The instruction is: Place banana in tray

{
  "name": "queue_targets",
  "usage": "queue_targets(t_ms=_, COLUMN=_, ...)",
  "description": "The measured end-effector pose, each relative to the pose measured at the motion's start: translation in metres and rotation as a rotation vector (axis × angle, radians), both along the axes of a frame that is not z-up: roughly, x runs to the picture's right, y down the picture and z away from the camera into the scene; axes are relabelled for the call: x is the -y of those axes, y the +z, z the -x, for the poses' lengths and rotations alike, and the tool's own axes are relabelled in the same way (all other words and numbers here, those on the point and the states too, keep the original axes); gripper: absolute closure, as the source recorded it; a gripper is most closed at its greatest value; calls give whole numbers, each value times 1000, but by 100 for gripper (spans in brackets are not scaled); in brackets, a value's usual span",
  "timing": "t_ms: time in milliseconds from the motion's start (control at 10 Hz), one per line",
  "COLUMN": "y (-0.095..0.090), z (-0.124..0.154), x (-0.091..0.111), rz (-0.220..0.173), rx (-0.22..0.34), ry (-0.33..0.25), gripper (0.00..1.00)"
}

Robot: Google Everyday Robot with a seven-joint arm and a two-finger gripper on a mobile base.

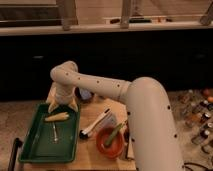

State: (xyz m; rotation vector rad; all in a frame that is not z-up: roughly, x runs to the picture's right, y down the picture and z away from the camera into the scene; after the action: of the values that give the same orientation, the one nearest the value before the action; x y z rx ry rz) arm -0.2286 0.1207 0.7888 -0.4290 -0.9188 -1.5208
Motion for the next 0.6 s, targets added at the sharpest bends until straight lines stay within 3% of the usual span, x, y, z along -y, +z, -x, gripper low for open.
queue_targets(t_ms=600, y=-7, z=-9, x=7, rz=-17, rx=-15, ry=6, gripper=20)
